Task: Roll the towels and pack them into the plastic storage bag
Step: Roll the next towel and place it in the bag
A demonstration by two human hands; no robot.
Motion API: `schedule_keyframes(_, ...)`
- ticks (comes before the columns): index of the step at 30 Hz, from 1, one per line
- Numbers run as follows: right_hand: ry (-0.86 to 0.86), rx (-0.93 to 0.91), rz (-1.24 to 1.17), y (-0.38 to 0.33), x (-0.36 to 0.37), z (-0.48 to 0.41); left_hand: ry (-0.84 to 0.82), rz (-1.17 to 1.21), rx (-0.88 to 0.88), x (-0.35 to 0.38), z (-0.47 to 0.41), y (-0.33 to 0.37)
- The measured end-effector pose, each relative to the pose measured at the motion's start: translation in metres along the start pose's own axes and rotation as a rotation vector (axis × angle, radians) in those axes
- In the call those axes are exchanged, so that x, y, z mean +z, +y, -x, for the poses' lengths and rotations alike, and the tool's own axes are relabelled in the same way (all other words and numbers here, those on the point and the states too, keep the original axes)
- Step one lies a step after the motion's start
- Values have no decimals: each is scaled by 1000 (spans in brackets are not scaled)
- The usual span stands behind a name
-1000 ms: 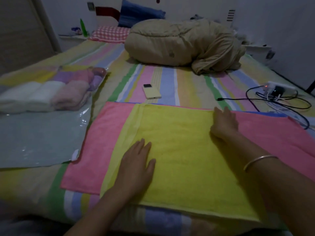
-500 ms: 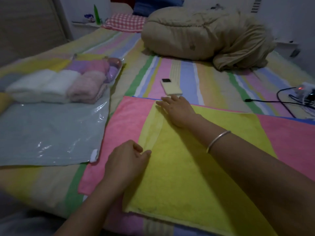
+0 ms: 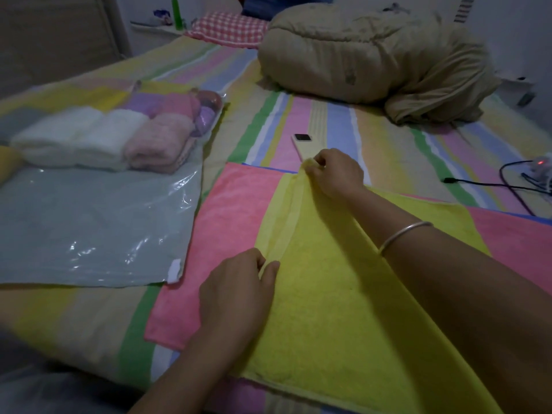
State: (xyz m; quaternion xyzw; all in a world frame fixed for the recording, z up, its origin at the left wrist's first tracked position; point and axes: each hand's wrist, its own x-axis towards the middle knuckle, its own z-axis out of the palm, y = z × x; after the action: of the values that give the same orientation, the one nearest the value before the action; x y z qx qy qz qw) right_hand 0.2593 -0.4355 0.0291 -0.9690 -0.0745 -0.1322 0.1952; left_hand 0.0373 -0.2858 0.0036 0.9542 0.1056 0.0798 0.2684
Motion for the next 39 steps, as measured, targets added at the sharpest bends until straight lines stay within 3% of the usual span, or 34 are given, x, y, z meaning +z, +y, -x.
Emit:
schedule_keyframes(8,53,-48,74,-26,15,-3,49,10,-30,-6,3,-13)
schedule_keyframes(14,-46,-55,29,-19,43,10,7,-4,-81,-2,4,-21)
schedule_keyframes(18,-46,-395,23,-21,26,31,-23,26,-69,-5,8,-22)
schedule_keyframes(21,-175,-701,202,-22,17,51,-27,-56,-46,-3,11,-21)
schedule_keyframes(23,-165,-741,337,-25,16,53,-23,-93,-49,-2,13,-21)
schedule_keyframes(25,-93,-626,345,-33,14,54,-14,-101,-57,-1,13,-19)
schedule_keyframes(28,10,-399,143,-45,18,66,3,-95,-93,-1,11,-19)
schedule_keyframes(33,-205,-329,-86,-24,15,99,10,-143,-70,2,10,-21)
schedule_keyframes(35,-106,-250,-112,5,-5,106,40,-215,-56,0,11,-18)
schedule_keyframes(37,61,-40,-60,47,-32,111,148,-339,18,0,11,-10)
schedule_keyframes(39,117,255,-2,97,-62,118,234,-376,146,10,10,4)
